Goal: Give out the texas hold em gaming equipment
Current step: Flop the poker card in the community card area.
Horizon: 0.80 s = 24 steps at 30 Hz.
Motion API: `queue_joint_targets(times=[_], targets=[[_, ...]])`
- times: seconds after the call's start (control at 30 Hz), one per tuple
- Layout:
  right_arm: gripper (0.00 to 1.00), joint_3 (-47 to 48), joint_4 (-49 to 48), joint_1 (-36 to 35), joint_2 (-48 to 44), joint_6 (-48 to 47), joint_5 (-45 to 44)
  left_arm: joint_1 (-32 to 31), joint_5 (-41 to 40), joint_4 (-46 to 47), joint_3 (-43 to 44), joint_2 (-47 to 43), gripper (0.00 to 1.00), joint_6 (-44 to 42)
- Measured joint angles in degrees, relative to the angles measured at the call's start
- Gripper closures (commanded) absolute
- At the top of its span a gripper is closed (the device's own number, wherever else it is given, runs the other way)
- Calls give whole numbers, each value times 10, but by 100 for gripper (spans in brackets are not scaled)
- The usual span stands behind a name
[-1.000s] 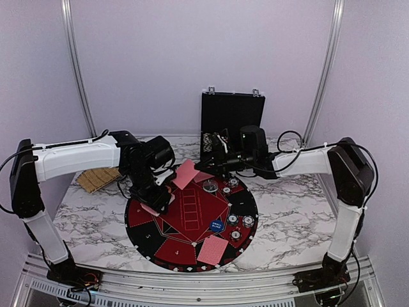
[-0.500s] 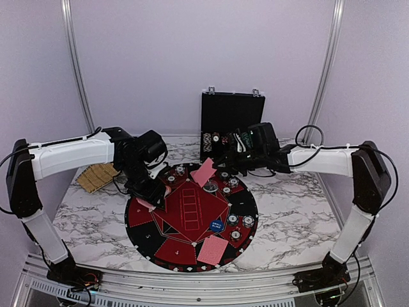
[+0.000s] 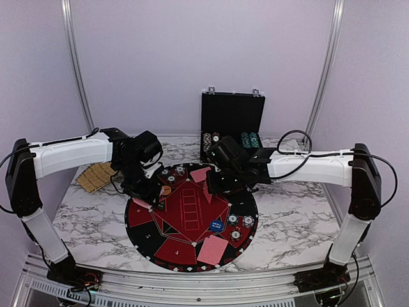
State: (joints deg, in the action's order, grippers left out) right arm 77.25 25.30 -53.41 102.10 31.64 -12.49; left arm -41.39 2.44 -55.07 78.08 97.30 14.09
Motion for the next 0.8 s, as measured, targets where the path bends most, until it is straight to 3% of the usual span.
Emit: queue_joint_targets(times=[0.3,0.6,0.8], targets=[[100,98,85,-42,88,-35,-141,6,0,6,-11,-3,59,0],[100,189,106,-42,177,-49,-157,7,0,10,-23,-15,59,0],[87,243,104,-42,224,-56,-150,7,0,10,-28,-21,59,0]])
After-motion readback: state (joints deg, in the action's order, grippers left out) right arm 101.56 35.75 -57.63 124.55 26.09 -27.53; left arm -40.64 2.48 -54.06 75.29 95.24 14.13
